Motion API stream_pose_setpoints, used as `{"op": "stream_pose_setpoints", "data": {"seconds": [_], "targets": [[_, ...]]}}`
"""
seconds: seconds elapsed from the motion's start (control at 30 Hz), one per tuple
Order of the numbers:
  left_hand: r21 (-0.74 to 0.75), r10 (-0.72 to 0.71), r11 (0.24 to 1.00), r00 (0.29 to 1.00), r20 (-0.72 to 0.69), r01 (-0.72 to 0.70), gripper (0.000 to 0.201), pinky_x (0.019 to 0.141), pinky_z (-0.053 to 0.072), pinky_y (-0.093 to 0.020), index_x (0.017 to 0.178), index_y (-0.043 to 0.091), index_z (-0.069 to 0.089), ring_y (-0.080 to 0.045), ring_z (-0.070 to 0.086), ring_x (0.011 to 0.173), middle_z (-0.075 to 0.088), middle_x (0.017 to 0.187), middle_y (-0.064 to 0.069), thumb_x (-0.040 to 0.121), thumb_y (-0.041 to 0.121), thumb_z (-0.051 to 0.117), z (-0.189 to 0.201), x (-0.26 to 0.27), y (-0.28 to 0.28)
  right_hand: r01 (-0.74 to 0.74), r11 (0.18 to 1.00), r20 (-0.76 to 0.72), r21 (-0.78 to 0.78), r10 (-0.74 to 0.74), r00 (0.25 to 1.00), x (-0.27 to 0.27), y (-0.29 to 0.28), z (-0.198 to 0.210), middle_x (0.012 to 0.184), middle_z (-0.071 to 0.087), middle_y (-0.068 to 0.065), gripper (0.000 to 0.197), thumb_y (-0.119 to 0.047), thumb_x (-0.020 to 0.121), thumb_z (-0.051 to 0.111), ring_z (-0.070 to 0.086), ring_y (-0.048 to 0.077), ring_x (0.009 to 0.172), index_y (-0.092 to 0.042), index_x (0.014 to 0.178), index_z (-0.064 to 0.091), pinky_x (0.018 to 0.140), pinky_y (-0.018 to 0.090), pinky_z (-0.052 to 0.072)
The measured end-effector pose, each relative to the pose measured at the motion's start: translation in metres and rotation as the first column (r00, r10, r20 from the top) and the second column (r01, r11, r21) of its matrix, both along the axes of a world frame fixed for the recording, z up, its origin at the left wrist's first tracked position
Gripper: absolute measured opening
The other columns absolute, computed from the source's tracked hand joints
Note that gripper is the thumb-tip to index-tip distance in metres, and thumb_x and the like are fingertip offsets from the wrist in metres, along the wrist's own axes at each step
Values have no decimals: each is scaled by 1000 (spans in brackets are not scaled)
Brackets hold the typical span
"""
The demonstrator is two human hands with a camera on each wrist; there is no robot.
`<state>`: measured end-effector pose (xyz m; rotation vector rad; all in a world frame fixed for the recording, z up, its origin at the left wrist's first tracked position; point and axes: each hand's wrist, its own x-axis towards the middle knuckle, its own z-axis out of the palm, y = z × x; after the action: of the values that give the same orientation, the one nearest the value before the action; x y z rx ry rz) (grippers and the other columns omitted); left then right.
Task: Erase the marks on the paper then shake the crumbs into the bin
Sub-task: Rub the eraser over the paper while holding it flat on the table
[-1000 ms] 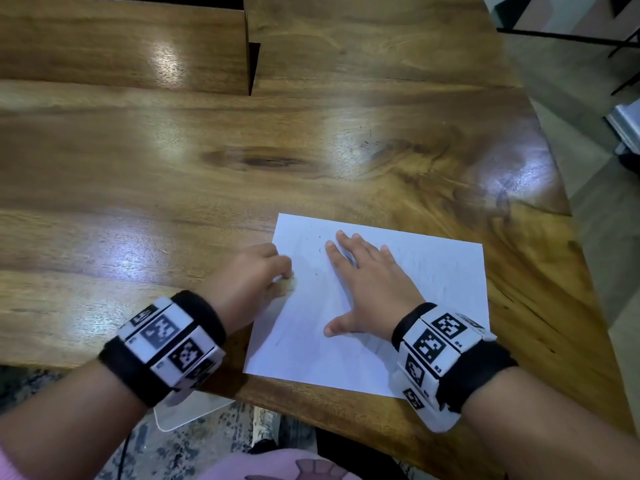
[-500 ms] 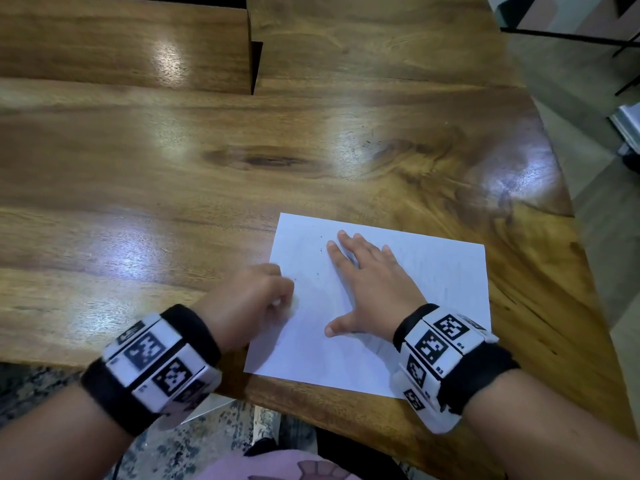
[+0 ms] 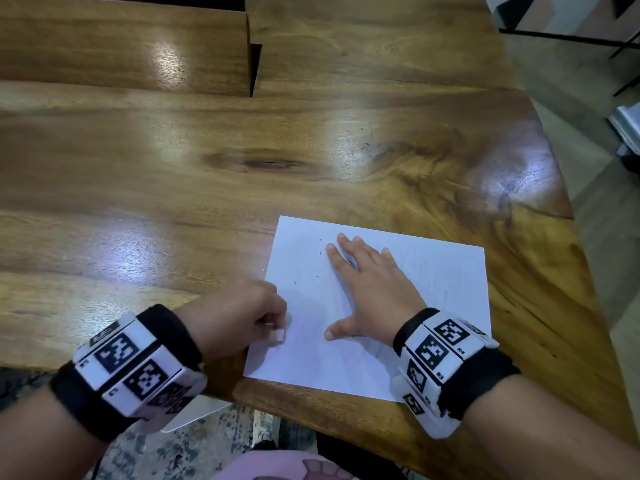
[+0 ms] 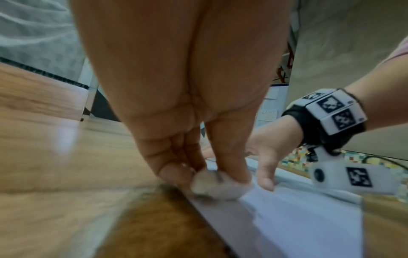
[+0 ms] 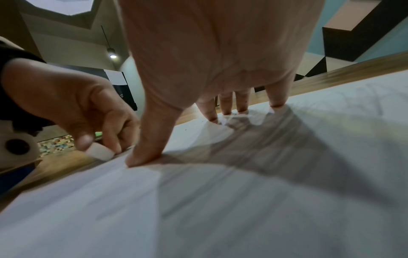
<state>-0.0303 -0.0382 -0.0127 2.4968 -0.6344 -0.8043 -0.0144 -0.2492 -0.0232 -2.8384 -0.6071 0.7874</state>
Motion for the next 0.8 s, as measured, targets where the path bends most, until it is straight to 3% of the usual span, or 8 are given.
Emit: {"op": "stream_pose_setpoints", "data": {"seconds": [0.17,0.3,0.37,0.43,0.5,0.57,0.7,0.8], "targets": [[-74,154,987,958,244,-140,5,61,44,-34,73,11,59,-25,56,72,59,80,-7,78,10,59,-7,7,-4,1,1000,-2,-2,-1,1000,0,0,1,156,-22,-5,121,-67,67,66,-18,15,144,-25,150,-12,119,43,-5],[60,-50,997,998,-45,52,8,67,43,-26,71,20,61,-13,57,76,64,81,5,78,21,64,3,-3,-1,0,1000,0,-1,0,1000,0,0,1,157,-22,-6,121,-66,67,67,-18,15,144,-25,150,-12,119,42,-6],[92,-41,994,989,-139,55,8,72,46,-27,71,24,61,-12,58,78,67,84,6,77,26,67,10,9,-2,2,1000,0,-3,-2,1000,0,0,0,157,-22,-6,122,-66,67,67,-18,15,144,-25,150,-12,119,42,-6],[12,122,993,990,-71,-122,7,71,45,-30,74,26,62,-16,59,77,68,83,0,76,27,69,13,32,-7,3,1000,4,-6,-3,1000,0,0,0,157,-21,-6,122,-66,67,67,-17,15,145,-25,150,-11,119,42,-5],[-85,343,938,938,54,-337,8,70,45,-31,82,16,65,-21,59,75,68,81,-6,77,21,68,10,56,-14,3,1000,8,-12,-3,1000,1,1,1,157,-18,-6,122,-67,65,68,-14,15,145,-26,150,-10,119,42,-3],[-92,449,893,882,138,-440,11,67,44,-29,86,12,65,-20,57,72,62,74,-2,78,19,67,6,71,-23,-3,1000,17,-25,3,1000,2,2,3,158,-14,-5,122,-67,63,69,-10,16,146,-28,150,-8,119,43,1],[-50,396,917,885,243,-396,12,67,36,-23,88,8,66,-17,49,76,55,80,-2,79,16,66,5,75,-37,-12,998,39,-63,15,999,5,6,6,158,-8,-3,124,-67,61,71,-3,19,145,-29,149,-8,119,44,6],[77,233,967,963,137,-244,11,63,36,-22,89,9,67,-16,51,78,58,84,-2,80,12,64,12,76,-34,-22,997,38,-72,24,999,5,6,5,158,-8,-2,124,-67,62,70,-4,19,145,-28,149,-8,119,45,6]]}}
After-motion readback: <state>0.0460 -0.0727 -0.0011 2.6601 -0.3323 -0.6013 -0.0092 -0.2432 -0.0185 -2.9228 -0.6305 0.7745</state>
